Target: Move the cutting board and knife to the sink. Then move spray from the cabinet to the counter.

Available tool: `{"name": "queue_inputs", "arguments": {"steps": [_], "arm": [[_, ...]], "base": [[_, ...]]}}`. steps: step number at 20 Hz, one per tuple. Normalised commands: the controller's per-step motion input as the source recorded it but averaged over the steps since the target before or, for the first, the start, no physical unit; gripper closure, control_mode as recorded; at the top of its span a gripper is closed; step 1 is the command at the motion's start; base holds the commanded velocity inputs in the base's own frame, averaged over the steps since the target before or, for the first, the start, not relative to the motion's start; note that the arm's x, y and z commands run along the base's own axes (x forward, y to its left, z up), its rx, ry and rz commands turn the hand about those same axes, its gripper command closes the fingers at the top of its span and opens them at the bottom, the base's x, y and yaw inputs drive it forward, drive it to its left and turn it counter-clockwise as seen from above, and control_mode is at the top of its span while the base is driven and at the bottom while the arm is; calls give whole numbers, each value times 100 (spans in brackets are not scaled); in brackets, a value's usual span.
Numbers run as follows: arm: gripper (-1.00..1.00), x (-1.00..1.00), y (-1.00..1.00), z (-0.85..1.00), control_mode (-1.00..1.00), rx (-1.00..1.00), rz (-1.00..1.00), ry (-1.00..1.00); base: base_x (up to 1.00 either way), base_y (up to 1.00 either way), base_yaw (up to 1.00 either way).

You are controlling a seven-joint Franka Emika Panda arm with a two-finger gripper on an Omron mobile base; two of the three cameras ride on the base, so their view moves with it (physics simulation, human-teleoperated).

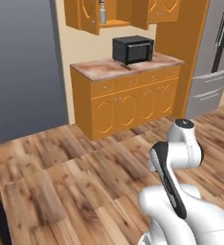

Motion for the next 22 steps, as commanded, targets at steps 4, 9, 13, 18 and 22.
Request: {"name": "queue_inputs", "arguments": {"steps": [4,9,13,18,22], "arm": [[-100,0,0,0,100,0,0,0],[-100,0,0,0,100,0,0,0],[-100,0,0,0,100,0,0,0],[-100,0,0,0,100,0,0,0],[-100,0,0,0,100,0,0,0]], "base": [[72,-3,-2],[74,-18,0],[70,-35,0],[56,-46,0],[57,-44,2]]}}
